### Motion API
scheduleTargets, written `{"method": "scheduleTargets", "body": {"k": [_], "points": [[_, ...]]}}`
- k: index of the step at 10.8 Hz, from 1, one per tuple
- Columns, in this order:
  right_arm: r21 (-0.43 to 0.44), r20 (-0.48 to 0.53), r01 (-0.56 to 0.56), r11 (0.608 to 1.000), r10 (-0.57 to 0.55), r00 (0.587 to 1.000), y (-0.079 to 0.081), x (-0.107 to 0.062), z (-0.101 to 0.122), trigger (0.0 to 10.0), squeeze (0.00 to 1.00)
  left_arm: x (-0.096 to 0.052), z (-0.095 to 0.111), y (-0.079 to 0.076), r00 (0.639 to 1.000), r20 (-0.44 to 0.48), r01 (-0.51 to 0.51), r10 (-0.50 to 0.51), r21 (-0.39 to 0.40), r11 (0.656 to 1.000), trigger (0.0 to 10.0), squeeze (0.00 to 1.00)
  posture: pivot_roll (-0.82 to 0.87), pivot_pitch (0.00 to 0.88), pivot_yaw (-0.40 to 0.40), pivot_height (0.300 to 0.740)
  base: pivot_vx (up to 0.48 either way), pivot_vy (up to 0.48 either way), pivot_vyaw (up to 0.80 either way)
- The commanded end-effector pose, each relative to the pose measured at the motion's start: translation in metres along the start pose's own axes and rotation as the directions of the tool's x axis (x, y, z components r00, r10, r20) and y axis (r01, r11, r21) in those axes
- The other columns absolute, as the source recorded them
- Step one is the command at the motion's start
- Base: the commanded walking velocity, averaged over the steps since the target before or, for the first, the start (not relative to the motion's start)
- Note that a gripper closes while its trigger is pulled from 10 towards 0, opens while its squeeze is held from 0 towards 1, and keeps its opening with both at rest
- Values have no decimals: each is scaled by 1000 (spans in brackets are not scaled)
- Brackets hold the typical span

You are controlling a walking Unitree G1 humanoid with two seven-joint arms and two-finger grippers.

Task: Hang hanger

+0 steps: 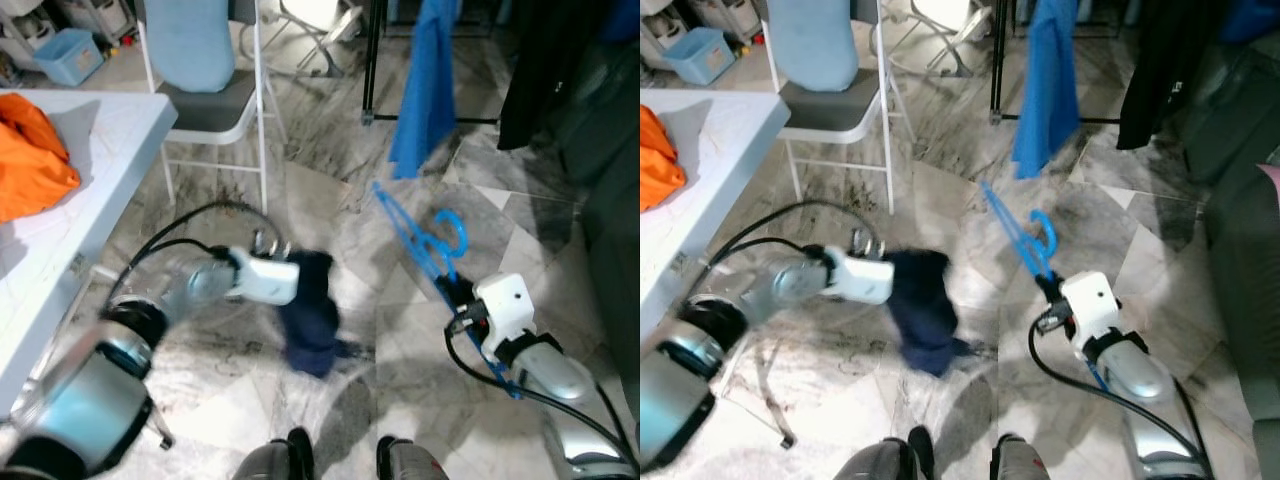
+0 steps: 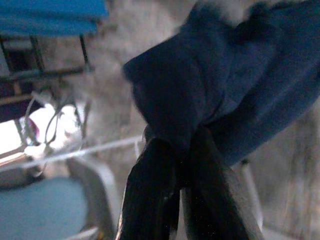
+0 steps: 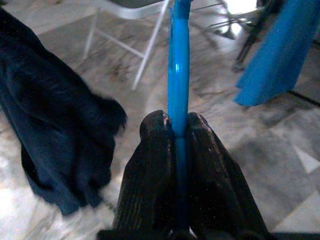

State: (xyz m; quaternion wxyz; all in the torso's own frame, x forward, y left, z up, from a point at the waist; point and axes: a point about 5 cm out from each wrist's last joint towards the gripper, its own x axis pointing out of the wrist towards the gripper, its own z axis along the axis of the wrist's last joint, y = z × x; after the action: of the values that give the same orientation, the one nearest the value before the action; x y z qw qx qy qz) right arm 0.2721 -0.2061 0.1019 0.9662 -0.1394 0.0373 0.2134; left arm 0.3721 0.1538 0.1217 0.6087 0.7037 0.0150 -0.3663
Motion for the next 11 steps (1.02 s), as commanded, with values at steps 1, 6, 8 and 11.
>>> {"method": "scheduleTargets", "body": {"k": [1, 6, 8, 11], "points": [[21, 8, -78, 997, 77, 997, 8, -1, 3, 10000, 0, -5, -10, 10, 998, -49, -42, 45, 73, 996, 10000, 0, -95, 262, 115, 740, 0, 0, 0], [34, -68, -306, 951, 308, 949, 7, -21, 8, 10000, 0, -6, -5, 58, 925, -58, -377, 375, -26, 926, 10000, 0, -94, 271, 131, 740, 0, 0, 0], [39, -67, -313, 949, 315, 947, 11, -17, 9, 10000, 0, -3, 11, 62, 922, 55, -379, 384, -84, 922, 10000, 0, -92, 273, 134, 740, 0, 0, 0], [47, -67, -322, 946, 324, 944, 14, -17, 10, 10000, 0, 1, 22, 53, 934, 132, -315, 331, -125, 941, 10000, 0, -90, 278, 139, 740, 0, 0, 0]]}}
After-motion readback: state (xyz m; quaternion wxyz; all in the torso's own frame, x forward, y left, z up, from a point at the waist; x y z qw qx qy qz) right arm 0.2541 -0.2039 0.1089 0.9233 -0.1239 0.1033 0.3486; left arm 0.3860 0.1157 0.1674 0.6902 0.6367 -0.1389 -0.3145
